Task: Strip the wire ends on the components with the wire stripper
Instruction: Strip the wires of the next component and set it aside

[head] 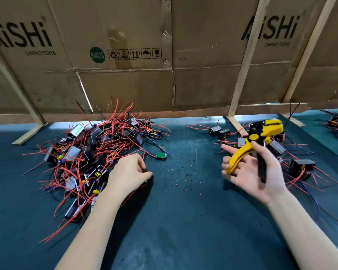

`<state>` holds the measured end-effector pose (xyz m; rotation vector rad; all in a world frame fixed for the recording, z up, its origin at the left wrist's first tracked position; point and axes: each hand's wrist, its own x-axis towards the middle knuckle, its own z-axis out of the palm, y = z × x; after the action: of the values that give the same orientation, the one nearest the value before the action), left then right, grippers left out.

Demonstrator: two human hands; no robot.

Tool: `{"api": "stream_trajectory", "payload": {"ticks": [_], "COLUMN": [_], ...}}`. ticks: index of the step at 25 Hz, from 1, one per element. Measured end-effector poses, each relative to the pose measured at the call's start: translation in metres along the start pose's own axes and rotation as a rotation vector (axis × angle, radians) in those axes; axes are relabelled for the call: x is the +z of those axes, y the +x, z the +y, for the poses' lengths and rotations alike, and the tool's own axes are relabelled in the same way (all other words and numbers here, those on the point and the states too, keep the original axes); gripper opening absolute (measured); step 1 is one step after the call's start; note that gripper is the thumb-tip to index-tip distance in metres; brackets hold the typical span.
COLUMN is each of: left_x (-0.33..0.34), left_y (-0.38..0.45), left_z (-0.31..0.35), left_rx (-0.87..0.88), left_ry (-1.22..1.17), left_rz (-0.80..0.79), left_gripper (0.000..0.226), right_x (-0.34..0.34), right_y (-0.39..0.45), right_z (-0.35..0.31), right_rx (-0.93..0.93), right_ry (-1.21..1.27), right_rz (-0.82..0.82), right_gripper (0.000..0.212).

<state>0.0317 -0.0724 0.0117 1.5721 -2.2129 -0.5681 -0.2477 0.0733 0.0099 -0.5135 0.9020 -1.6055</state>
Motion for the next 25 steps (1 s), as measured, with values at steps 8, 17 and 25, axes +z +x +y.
{"api": "stream_trajectory", "payload": {"ticks": [8,17,25], "left_x": [-0.005,-0.005,-0.003], "left_y": [0.002,0.006,-0.002], "left_z": [-0.007,-0.007,0.015], "left_rx": [-0.052,-0.138,0.107], "left_ry": [-0.036,-0.033,-0.638], "left_rz": [0.014,-0.037,-0.071], "left_gripper": [0.029,0.016,0.016], "right_x": [0.001,0.006,0.006], "right_y": [0.005,0.005,0.003], "right_z": [0.024,0.041,0.036], "right_rx": [-0.429,-0.537,-0.764], "right_ry": [-0.971,-1.442,-1.452], "right_rz": [0.213,0.095,0.325], "right_gripper": [0.025,0.047,0.042]}}
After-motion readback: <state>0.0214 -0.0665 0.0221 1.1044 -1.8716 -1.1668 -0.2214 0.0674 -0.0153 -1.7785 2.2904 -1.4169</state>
